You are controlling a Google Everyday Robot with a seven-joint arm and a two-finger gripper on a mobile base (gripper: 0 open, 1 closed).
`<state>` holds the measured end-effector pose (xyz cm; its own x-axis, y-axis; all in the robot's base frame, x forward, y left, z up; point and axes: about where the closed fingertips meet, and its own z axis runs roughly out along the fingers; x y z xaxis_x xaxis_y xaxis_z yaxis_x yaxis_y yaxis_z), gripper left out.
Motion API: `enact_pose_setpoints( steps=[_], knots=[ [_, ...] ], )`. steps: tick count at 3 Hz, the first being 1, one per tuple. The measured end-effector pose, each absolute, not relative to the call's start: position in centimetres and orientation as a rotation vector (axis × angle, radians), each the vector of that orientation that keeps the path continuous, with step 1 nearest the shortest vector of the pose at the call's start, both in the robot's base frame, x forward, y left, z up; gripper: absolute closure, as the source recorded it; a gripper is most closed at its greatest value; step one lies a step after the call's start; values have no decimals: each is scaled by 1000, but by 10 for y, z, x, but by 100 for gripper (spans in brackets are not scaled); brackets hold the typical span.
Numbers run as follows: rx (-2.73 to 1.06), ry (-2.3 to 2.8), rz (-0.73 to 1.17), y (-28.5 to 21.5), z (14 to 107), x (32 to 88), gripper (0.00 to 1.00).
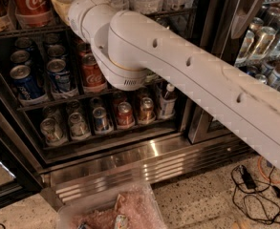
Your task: Pick green can from top shelf of fridge
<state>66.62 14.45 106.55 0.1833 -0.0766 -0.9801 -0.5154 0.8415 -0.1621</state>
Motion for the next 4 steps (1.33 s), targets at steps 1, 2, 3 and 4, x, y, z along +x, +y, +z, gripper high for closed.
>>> enact_pose_setpoints(
  steps=[1, 2, 3, 4],
  knots=[
    [-532, 1361, 345, 147, 1063, 666, 100],
    [-537, 1353, 365, 149, 1063, 664, 100],
    [-548, 1339, 380, 152, 1067, 660, 100],
    [-565, 1319, 388, 156, 1076, 655, 100]
  ],
)
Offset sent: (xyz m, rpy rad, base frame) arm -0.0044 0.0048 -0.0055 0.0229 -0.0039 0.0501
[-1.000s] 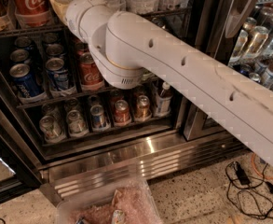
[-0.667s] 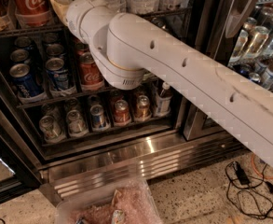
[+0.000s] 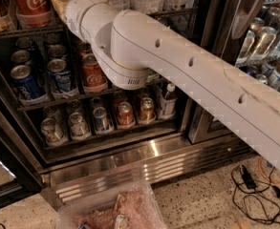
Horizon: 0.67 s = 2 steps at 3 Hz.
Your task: Pick green can from top shelf of fridge
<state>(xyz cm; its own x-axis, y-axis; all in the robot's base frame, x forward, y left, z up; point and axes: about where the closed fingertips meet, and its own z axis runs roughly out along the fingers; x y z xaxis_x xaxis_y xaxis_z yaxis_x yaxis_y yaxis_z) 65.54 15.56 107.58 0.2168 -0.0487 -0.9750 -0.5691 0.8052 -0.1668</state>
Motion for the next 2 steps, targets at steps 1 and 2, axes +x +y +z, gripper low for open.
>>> enact_pose_setpoints(
  steps=[1, 2],
  knots=[
    [-582, 1296, 391, 159, 1085, 651, 100],
    [-587, 1293, 393, 160, 1086, 649, 100]
  ],
)
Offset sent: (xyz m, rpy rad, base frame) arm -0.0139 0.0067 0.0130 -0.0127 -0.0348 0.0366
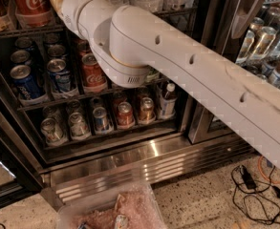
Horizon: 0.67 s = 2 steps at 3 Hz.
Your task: Pick green can from top shelf of fridge
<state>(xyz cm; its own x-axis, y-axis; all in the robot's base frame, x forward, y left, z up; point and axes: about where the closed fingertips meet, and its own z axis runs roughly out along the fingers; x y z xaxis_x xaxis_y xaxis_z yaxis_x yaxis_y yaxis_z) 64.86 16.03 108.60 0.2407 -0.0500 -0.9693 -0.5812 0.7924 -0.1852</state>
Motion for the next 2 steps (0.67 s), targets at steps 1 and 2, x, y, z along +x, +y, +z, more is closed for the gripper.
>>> enact_pose_setpoints(
  steps=[1, 2],
  knots=[
    [-601, 1290, 401, 164, 1084, 640, 100],
    [-656, 1287, 372, 164, 1090, 590, 100]
  ],
)
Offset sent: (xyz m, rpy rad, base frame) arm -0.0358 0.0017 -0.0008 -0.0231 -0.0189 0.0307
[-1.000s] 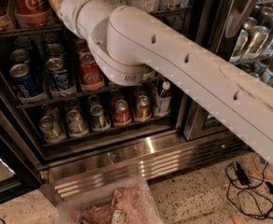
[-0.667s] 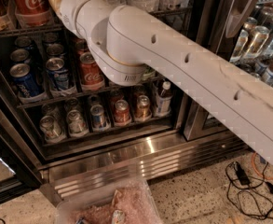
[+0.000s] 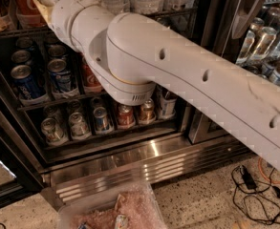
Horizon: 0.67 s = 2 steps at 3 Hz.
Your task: Pick green can from top shelf of fridge
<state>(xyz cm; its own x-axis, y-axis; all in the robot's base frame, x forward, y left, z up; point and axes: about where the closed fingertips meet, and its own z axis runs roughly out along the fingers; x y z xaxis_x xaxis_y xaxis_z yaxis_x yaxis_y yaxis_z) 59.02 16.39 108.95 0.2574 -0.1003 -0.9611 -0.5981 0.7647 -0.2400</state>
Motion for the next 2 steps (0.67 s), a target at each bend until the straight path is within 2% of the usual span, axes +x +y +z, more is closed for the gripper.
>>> enact_pose_setpoints(
  steps=[2],
  knots=[
    [-669, 1310, 371, 165, 1081, 584, 100]
  ],
)
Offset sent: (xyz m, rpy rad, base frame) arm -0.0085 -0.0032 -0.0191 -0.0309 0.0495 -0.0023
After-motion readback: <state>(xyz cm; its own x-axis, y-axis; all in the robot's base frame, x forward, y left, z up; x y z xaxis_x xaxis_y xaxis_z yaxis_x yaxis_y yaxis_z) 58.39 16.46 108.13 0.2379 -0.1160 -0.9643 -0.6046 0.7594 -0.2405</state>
